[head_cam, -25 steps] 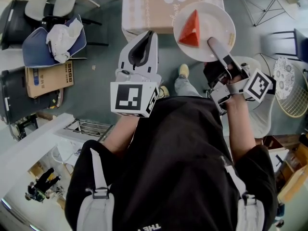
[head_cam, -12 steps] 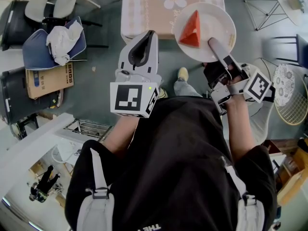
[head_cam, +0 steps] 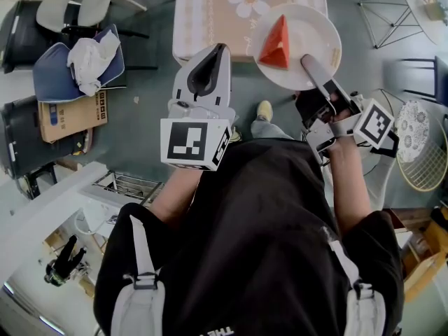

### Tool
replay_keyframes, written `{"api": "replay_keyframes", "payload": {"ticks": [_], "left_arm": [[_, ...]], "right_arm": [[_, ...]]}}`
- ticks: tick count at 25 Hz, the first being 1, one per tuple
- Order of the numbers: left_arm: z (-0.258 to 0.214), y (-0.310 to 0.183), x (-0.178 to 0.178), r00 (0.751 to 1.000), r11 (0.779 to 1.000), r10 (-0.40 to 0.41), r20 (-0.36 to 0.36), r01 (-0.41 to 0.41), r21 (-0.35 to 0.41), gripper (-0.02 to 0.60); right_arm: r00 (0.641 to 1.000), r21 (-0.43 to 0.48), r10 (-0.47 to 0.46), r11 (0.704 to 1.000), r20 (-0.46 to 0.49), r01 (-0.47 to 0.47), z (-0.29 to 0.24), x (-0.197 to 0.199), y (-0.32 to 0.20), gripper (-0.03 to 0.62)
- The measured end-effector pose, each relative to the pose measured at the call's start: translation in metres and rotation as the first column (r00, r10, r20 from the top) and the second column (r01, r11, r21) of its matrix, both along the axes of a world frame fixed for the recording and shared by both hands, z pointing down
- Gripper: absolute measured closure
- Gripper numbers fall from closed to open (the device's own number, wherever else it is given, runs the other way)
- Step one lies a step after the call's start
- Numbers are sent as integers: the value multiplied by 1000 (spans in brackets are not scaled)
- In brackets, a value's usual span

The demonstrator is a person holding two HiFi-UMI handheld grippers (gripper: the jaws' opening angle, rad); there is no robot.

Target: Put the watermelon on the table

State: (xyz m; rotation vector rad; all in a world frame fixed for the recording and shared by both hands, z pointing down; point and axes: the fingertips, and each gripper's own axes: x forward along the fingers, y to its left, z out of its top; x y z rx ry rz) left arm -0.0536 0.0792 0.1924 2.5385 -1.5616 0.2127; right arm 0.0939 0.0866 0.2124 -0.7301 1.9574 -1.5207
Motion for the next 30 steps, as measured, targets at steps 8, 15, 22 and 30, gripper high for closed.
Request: {"api": "replay_keyframes", "payload": {"ticks": [8,15,22,30], "left_arm": [[3,-12,15,1000,1000,-12,16,12,8,578],[2,-24,23,999,1000,-29,23,29,12,578],[0,-31,31,999,999,-46,29,45,27,578],[-5,-27,34,998,997,-64,31,62,46,578]], "right_arm": [[1000,0,-24,1000,0,24,9,11,-15,569],[999,14,-51,999,11,51,6,19,-28,569],[998,15,-59,998,20,58,8,29,-33,569],[997,33,-75,997,29,74,4,30,-32,569]]}}
